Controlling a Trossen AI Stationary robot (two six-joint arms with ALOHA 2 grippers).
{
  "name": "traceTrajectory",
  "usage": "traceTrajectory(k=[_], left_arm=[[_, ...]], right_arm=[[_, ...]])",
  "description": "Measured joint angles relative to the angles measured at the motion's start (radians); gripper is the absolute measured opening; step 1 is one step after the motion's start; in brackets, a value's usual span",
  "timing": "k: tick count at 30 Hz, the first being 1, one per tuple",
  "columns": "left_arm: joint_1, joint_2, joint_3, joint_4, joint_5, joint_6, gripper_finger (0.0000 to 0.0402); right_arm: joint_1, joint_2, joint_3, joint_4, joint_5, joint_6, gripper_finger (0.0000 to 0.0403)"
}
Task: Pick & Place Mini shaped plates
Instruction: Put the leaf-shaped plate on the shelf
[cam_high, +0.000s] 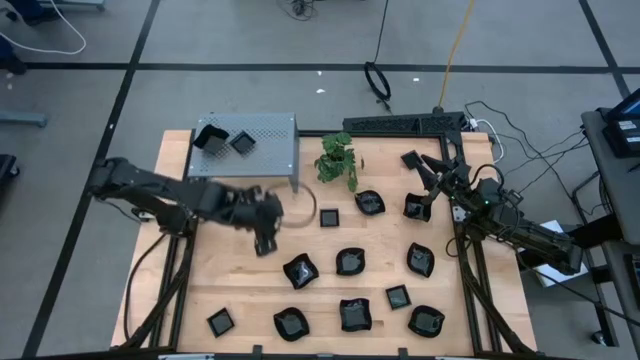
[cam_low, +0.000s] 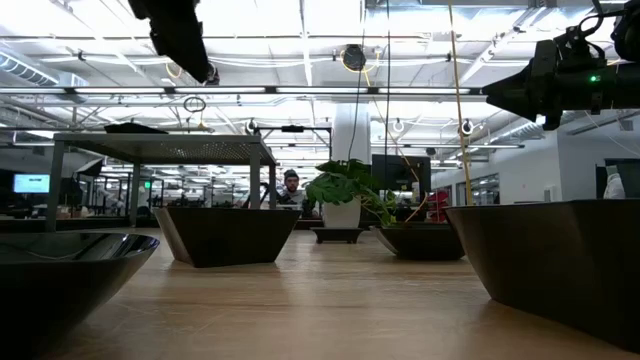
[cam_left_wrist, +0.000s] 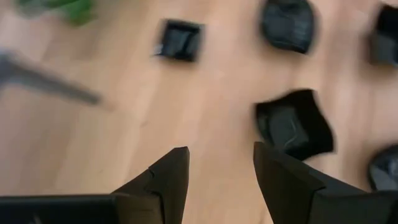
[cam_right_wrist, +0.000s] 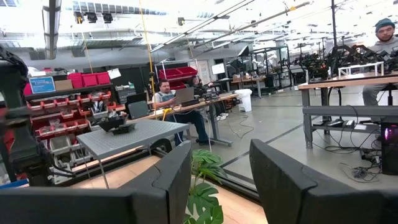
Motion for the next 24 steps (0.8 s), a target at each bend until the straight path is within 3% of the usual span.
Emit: traceTrajectory(k=[7,15,19,24], left_arm=[[-0.175,0.103,-0.066,0.182,0.000,0.164,0.0184],[-0.314,0.251,-0.092,0.209,0.032,0.288,0.0184],[-0.375,0.319,-0.092,0.305,0.086,0.235,0.0184],[-0.408,0.379,-0.092,0.401,0.075,0.031,0.0184]], right_arm=[[0.000,0.000,0.000,0.000,0.000,0.000,0.0153],[0.000,0.000,0.000,0.000,0.000,0.000,0.0153],[0.000,0.000,0.000,0.000,0.000,0.000,0.0153],[0.000,0.000,0.000,0.000,0.000,0.000,0.0153]])
